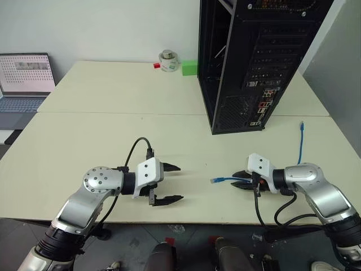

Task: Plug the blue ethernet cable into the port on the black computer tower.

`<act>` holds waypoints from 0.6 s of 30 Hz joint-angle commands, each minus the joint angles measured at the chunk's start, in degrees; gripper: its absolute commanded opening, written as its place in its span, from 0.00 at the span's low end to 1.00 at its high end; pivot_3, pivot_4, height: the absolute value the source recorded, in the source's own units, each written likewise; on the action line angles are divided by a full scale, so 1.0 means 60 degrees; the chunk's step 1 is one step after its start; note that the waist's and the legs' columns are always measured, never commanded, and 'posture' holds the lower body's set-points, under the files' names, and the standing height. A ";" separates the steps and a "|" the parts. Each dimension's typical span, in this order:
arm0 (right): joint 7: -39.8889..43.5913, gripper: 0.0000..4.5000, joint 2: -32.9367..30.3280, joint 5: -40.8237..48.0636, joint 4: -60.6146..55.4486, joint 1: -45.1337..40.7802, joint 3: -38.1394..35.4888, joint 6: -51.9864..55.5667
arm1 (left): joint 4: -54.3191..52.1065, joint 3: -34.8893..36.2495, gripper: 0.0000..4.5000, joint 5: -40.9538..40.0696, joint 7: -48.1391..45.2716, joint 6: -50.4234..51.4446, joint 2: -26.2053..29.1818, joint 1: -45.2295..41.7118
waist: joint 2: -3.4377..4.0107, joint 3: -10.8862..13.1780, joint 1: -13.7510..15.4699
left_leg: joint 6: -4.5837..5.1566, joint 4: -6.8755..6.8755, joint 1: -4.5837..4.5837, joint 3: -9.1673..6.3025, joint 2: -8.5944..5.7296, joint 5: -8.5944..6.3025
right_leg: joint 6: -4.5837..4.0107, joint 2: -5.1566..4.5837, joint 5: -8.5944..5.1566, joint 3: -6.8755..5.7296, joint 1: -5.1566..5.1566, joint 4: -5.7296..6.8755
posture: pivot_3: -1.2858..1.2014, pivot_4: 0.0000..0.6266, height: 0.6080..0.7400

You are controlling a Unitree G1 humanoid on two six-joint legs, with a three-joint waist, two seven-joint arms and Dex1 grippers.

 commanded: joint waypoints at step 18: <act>-0.0266 0.00 0.0633 0.0233 -0.1373 -0.0993 0.0291 0.0703 | 0.1379 -0.0880 1.00 0.0711 0.0339 0.0092 -0.1280 -0.1673 | 0.0000 0.0000 0.0006 | 0.0000 0.0003 -0.0006 -0.0009 -0.0003 0.0000 | 0.0000 0.0000 0.0001 -0.0010 -0.0002 0.0003 | 0.52 0.24 1.00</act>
